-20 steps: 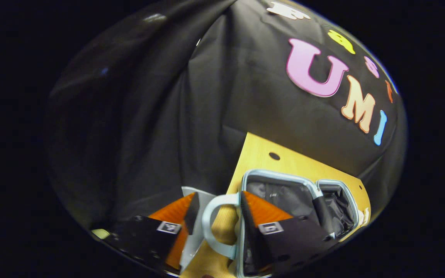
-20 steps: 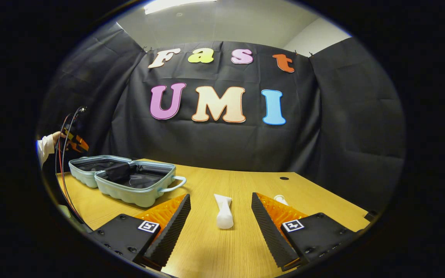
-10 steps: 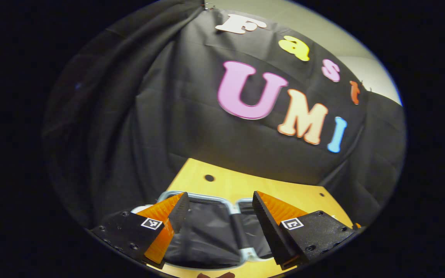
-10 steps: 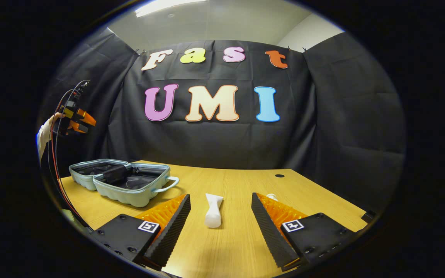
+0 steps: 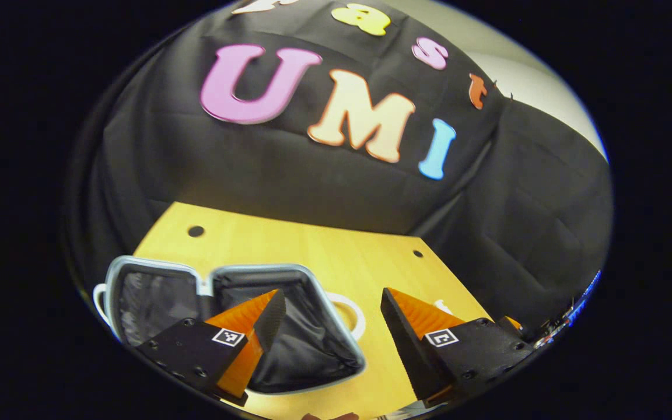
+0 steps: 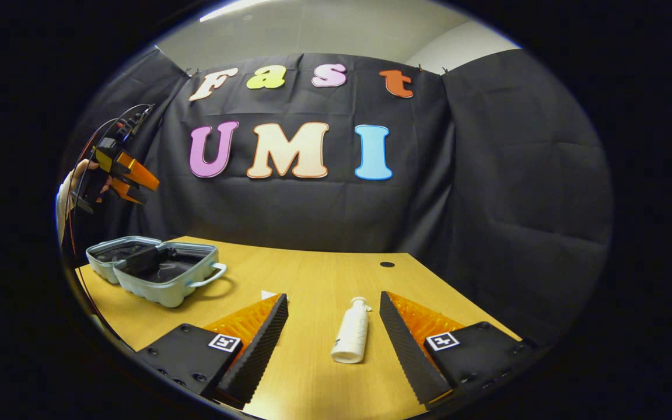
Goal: First open the suitcase, pack the skin care products into it, and then close the suitcase.
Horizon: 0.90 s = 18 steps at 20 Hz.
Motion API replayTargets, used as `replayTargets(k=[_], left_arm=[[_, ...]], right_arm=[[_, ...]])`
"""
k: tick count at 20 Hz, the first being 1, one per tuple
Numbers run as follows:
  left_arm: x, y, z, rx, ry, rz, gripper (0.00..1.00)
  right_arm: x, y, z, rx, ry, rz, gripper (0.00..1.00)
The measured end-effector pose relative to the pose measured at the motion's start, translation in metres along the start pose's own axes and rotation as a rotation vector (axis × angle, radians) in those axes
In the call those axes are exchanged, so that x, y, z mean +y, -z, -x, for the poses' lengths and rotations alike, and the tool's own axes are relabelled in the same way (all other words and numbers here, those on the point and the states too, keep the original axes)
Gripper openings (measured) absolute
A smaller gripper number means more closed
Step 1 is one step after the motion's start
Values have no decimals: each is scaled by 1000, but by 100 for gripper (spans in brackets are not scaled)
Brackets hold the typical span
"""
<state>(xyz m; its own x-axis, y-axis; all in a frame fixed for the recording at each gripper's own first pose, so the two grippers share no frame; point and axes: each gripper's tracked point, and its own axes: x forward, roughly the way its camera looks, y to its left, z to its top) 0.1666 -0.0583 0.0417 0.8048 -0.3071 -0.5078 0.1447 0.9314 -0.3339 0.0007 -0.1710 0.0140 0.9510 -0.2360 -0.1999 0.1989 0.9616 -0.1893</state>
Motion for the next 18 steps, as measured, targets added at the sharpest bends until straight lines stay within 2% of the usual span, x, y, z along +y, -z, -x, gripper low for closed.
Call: replayTargets(k=[4,7,11,14,18], left_arm=[[-65,58,-56,186,93,-5,96],[-98,98,-91,288,102,-39,96],[-140,141,-111,429,123,-31,96],[-149,168,-136,483,94,-25,96],[-159,188,-155,560,23,-24,96]], right_arm=[[-11,9,-23,73,-33,-9,99],[-18,23,-39,147,-44,-9,99],[-4,55,-55,312,-135,-18,99],[-4,73,-66,402,-147,6,100],[-13,90,-78,504,-116,56,100]])
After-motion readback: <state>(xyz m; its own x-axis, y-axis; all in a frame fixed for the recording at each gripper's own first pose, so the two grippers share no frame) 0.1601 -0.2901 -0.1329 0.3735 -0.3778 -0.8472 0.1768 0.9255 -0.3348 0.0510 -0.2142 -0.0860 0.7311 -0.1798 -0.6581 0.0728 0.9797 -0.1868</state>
